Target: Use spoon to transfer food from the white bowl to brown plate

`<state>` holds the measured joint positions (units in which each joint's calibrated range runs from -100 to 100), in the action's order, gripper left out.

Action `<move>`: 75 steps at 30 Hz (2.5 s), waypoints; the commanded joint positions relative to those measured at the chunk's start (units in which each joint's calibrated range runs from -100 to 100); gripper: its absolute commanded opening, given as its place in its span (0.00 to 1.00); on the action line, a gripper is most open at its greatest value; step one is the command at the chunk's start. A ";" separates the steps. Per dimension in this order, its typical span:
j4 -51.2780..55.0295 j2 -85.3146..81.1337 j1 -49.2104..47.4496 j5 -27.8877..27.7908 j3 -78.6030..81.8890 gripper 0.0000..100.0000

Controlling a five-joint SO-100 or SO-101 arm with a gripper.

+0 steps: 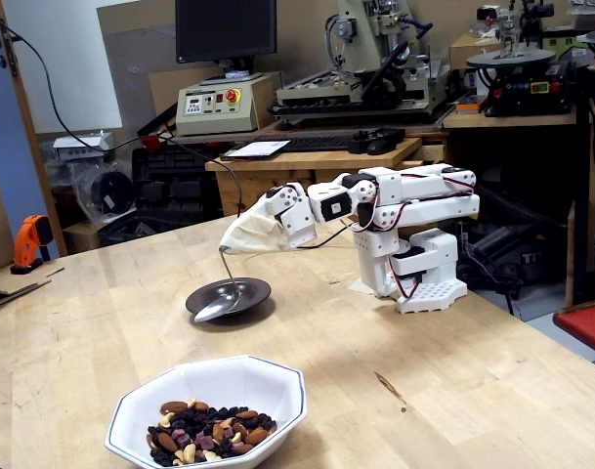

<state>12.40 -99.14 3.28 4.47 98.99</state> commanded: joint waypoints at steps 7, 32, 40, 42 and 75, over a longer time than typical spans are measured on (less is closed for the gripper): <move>-0.31 -0.86 0.42 0.10 0.21 0.04; -0.31 -0.86 0.42 0.20 0.21 0.04; -0.31 -0.86 0.42 0.20 0.21 0.04; -0.31 -0.86 0.42 0.20 0.21 0.04; -0.23 -0.26 -3.51 0.24 -20.49 0.04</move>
<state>12.40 -99.14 2.70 4.52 83.84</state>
